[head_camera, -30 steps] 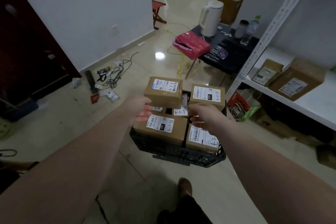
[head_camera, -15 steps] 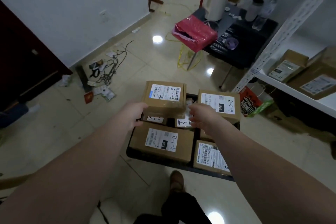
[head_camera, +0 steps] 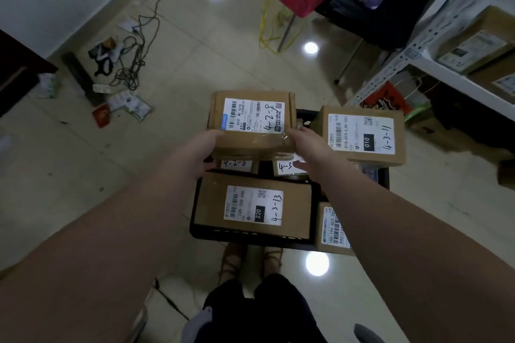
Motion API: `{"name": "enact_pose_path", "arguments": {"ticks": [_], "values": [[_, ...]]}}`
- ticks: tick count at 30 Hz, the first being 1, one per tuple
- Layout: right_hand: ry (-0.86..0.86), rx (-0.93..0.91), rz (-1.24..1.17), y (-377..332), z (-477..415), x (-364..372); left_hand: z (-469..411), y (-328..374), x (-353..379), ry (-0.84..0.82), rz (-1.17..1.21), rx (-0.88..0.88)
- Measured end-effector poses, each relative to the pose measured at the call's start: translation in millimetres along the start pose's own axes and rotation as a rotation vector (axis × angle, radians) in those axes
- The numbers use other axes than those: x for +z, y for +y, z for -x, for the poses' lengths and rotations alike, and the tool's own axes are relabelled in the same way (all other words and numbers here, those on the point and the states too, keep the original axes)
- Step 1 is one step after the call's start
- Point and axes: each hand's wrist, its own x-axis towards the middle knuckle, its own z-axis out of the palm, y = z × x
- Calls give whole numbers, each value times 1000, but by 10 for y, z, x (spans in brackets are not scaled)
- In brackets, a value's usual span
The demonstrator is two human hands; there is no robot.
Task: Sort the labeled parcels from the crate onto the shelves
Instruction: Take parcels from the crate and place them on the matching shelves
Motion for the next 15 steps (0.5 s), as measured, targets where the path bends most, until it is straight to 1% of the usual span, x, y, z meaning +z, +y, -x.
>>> {"name": "enact_pose_path", "arguments": {"ticks": [3, 5, 8, 11, 13, 15], "values": [[23, 21, -35, 42, -32, 32, -43, -16, -30, -49, 11, 28], [41, 38, -106, 24, 1, 47, -4, 20, -64, -53, 35, 61], [59, 32, -194, -67, 136, 83, 126, 162, -132, -37, 98, 133], [86, 10, -313, -183, 317, 79, 381, 361, -188, -58, 166, 231], [89, -15, -405, -257, 462, 33, 576, 497, -232, -104, 199, 298], [70, -33, -532, -316, 623, -49, 703, 617, -263, -185, 222, 345]]}}
